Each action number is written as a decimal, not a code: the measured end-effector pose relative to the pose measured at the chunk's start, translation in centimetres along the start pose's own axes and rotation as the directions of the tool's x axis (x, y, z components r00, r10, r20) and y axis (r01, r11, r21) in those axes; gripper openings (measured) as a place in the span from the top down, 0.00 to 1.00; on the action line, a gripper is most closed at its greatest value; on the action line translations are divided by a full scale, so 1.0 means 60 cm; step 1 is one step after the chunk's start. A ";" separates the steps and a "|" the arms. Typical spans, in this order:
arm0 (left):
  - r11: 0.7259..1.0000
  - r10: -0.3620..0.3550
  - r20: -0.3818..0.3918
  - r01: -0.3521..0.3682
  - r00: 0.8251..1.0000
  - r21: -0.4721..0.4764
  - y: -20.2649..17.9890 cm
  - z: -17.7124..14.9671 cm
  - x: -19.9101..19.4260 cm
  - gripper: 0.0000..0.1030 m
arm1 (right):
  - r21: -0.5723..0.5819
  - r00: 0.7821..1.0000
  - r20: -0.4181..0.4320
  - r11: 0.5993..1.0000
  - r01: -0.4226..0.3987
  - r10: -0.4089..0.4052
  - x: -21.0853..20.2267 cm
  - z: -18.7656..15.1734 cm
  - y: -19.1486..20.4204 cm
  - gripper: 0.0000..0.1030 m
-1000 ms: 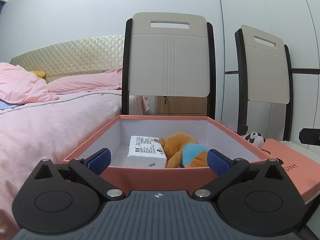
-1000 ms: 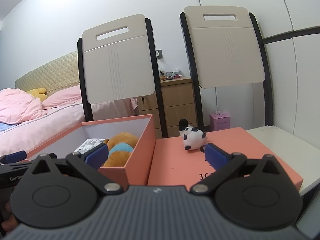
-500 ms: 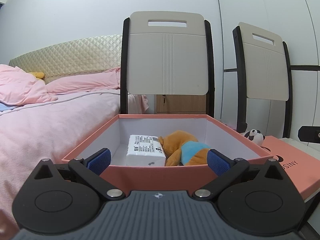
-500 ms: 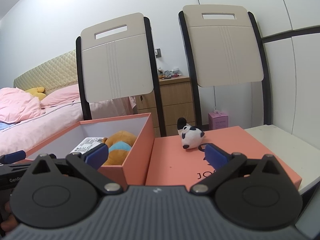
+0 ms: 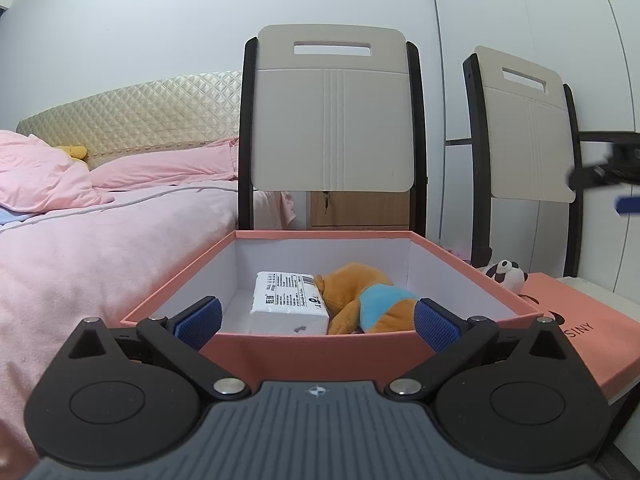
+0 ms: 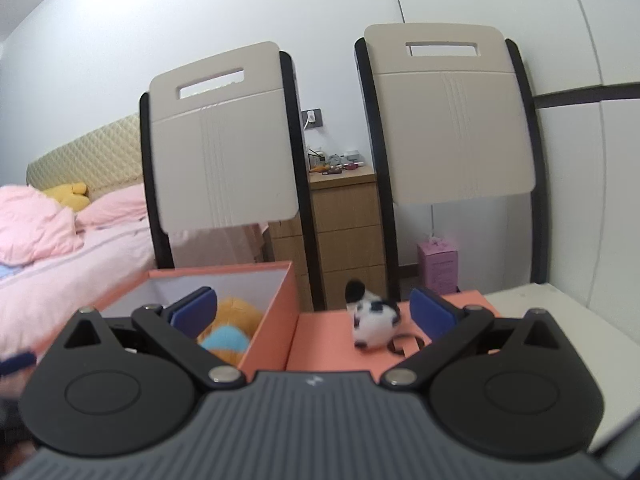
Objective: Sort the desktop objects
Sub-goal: 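Withdraw the right gripper and move it toward the panda plush, then grasp the black-and-white panda plush with the right gripper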
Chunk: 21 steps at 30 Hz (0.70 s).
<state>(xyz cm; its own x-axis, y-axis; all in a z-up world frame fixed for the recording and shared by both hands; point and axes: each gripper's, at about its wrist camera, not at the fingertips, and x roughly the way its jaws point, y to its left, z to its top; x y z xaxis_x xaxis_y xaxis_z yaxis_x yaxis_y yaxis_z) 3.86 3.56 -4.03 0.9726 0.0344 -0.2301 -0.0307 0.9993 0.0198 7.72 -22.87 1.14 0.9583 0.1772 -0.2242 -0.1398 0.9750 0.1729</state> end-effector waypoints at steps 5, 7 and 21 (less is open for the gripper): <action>1.000 -0.006 0.006 0.006 1.000 -0.010 0.003 0.003 -0.001 0.00 | -0.069 0.994 -0.002 0.992 0.105 -0.106 0.093 0.031 -0.032 0.00; 1.000 -0.006 0.004 0.006 1.000 -0.018 0.005 0.003 0.000 0.00 | -0.079 0.990 -0.010 0.987 0.141 -0.143 0.133 0.032 -0.049 0.00; 0.999 -0.019 -0.002 0.019 1.000 -0.039 0.013 0.003 0.005 0.00 | -0.075 0.956 -0.189 0.974 0.214 -0.224 0.275 -0.028 -0.112 0.00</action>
<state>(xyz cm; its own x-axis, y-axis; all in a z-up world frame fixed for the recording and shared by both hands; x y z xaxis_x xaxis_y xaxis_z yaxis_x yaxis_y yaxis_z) 4.18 4.37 -3.92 0.9725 0.0156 -0.2324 -0.0214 0.9995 -0.0225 24.08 -26.26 -5.30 0.9002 -0.0239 -0.4348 0.0501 0.9975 0.0490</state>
